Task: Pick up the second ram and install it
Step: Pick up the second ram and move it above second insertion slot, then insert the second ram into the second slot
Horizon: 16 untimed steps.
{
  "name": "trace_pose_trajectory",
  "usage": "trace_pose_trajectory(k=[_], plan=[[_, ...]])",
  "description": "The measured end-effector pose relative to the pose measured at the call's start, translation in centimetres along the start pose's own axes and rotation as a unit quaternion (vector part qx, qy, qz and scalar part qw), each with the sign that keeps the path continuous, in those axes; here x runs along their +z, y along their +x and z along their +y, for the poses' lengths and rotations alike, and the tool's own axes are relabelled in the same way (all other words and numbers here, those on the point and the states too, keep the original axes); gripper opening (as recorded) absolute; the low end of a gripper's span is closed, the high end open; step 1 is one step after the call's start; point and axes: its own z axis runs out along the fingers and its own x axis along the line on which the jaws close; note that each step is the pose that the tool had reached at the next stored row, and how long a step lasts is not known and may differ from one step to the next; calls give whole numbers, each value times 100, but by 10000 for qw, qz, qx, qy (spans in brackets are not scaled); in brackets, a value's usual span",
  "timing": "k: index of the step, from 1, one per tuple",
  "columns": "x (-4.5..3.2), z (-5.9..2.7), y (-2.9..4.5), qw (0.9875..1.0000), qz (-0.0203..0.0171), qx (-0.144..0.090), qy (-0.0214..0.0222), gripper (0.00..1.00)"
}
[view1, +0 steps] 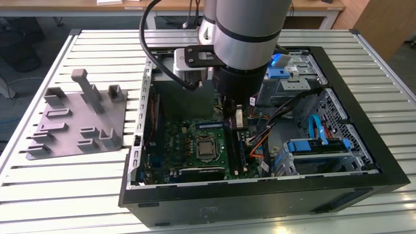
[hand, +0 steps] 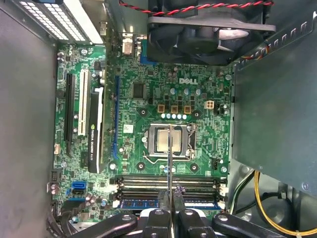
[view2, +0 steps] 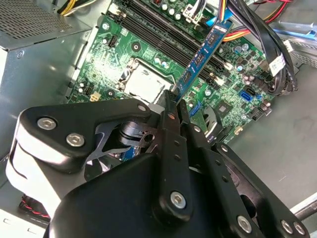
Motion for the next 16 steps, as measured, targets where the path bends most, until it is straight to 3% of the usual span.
trace_pose_trajectory(k=[9,13,16], plan=[[2,0,0,10000,0,31,2,14],[2,0,0,9996,0,284,18,14],[3,0,1,9986,0,529,32,14]])
